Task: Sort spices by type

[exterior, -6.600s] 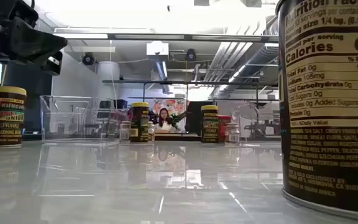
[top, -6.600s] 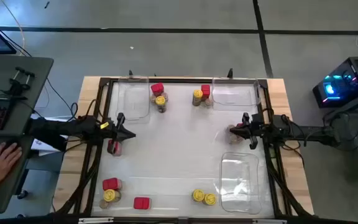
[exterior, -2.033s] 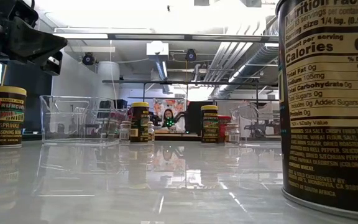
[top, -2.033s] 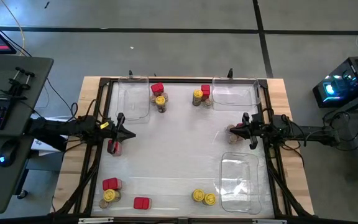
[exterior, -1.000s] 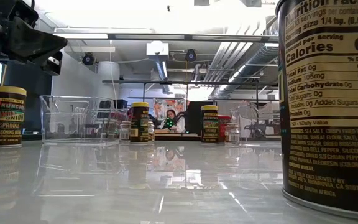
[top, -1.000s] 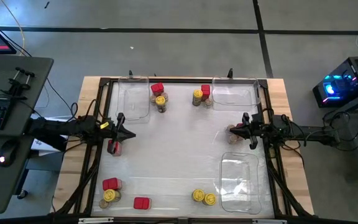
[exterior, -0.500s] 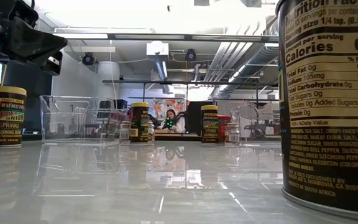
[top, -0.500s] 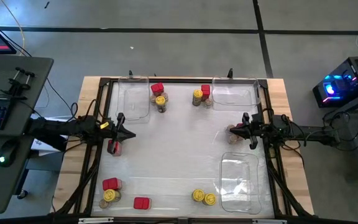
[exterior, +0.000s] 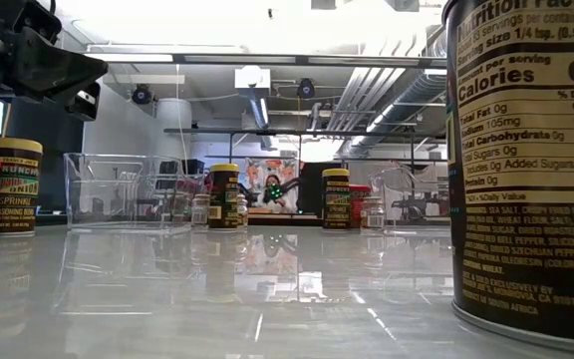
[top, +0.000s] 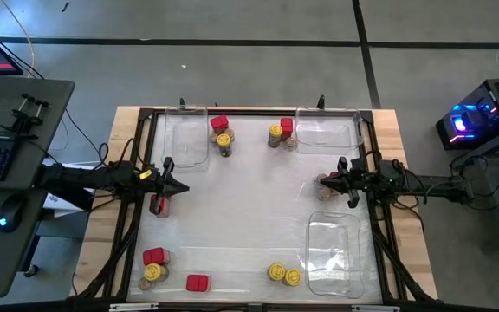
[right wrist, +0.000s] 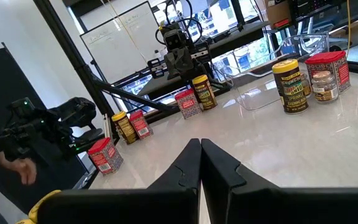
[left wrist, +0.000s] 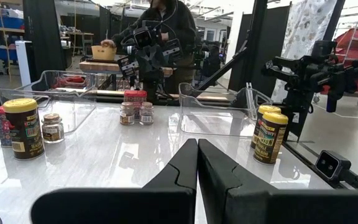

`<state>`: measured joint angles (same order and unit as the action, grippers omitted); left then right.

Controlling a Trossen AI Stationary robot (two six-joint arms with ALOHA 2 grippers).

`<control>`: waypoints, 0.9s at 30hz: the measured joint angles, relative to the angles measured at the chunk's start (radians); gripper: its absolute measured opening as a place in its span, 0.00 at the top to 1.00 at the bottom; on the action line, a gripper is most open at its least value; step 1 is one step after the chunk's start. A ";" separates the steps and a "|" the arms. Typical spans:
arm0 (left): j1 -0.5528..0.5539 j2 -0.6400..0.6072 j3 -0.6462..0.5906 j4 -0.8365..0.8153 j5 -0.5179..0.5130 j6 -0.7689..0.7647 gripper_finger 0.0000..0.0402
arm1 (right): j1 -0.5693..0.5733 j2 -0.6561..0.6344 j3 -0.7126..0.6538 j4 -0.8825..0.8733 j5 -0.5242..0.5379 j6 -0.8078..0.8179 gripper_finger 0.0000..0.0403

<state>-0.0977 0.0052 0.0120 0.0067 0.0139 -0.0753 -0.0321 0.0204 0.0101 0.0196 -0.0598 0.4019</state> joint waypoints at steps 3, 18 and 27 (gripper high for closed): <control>0.000 0.000 0.000 0.000 0.000 0.000 1.00 | 0.000 0.000 0.000 0.000 0.000 0.000 1.00; 0.000 0.000 0.000 0.000 0.000 0.043 1.00 | 0.000 0.000 0.000 0.000 0.000 0.000 1.00; 0.000 0.000 0.000 0.000 0.000 0.043 1.00 | 0.000 0.000 0.000 0.000 0.000 0.000 1.00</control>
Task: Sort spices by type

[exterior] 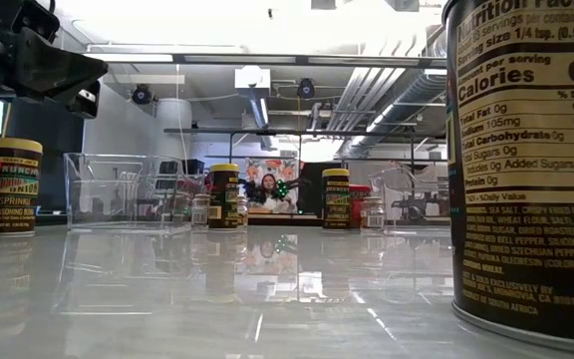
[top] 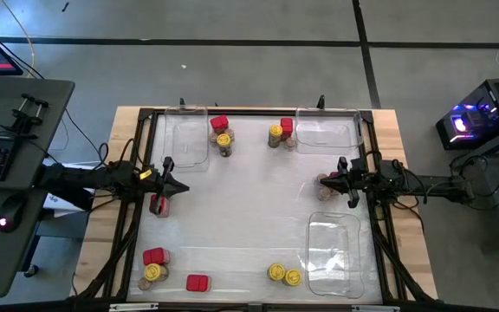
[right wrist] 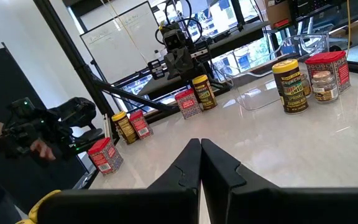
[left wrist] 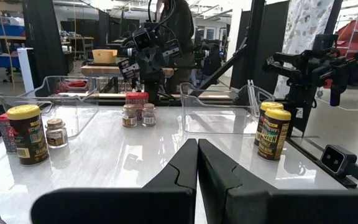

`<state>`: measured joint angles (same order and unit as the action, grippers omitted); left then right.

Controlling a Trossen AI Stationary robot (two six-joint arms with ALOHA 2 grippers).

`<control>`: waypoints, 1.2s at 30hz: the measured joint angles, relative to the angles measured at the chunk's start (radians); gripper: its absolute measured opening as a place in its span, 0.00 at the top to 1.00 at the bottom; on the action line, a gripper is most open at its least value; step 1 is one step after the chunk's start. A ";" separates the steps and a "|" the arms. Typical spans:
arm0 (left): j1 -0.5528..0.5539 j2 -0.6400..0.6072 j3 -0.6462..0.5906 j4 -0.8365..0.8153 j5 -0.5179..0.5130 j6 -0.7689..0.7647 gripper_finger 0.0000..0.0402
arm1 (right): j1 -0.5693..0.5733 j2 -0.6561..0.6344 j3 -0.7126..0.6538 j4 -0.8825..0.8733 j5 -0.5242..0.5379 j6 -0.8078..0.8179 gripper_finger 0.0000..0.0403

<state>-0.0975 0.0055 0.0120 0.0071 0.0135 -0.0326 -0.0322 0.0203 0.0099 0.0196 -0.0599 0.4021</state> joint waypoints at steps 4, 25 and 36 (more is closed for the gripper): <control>0.000 0.000 0.000 0.000 0.000 0.000 1.00 | 0.000 0.000 0.000 0.000 0.000 0.000 1.00; 0.000 0.000 0.000 0.000 0.000 -0.204 1.00 | 0.000 0.000 0.000 0.000 0.000 0.000 1.00; -0.001 0.000 0.000 0.006 -0.004 -0.410 1.00 | 0.000 0.000 0.000 0.000 0.000 0.000 1.00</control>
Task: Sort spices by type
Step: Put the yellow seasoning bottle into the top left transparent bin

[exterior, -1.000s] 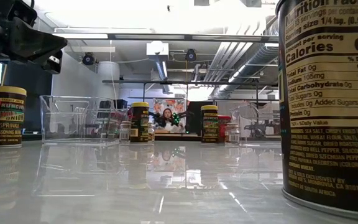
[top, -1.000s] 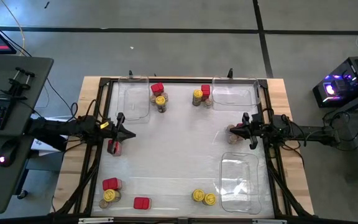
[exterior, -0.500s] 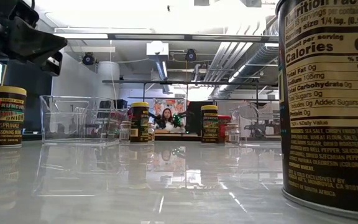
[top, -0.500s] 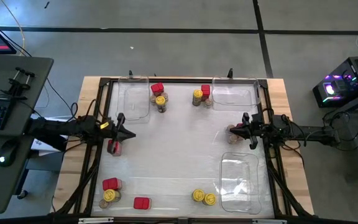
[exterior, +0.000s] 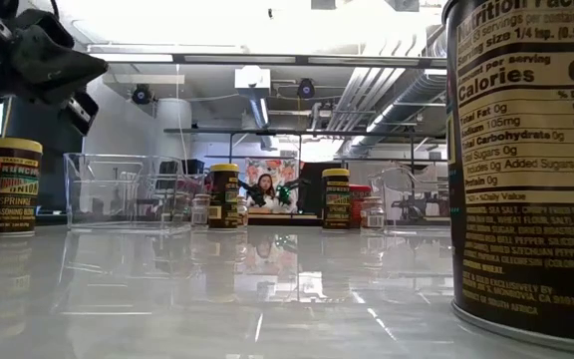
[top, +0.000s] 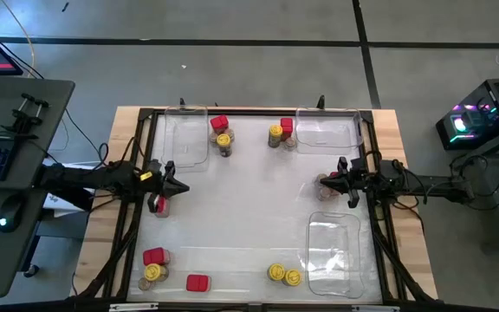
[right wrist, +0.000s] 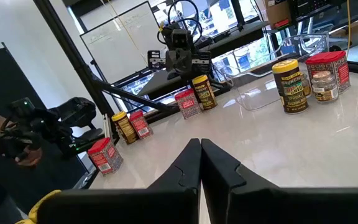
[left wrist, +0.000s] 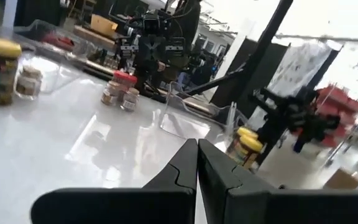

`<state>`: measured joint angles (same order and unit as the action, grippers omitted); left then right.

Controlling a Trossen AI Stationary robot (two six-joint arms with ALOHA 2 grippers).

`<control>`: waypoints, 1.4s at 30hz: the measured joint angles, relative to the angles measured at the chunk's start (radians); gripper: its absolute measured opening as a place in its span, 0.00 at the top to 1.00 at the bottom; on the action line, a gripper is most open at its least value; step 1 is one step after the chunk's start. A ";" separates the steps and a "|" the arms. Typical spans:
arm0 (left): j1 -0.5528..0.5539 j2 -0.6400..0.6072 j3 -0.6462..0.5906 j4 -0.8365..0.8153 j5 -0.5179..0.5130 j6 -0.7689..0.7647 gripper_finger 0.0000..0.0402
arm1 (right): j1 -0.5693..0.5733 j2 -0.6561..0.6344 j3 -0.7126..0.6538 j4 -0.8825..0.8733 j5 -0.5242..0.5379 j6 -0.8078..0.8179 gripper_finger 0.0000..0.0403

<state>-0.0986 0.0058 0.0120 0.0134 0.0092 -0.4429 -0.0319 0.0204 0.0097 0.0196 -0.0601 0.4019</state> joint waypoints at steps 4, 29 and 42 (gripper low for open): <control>0.001 0.041 0.016 0.127 -0.110 -0.154 0.99 | 0.000 0.000 0.000 0.000 0.000 0.000 1.00; 0.215 1.113 1.233 -1.485 -0.194 -0.441 0.40 | 0.000 0.000 0.000 0.000 0.000 0.000 1.00; 0.129 1.180 1.011 -1.586 -0.104 -0.838 0.41 | 0.000 0.006 0.000 0.000 0.000 0.000 1.00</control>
<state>0.0300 1.1862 1.0232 -1.5729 -0.0951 -1.2806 -0.0319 0.0265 0.0101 0.0196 -0.0599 0.4021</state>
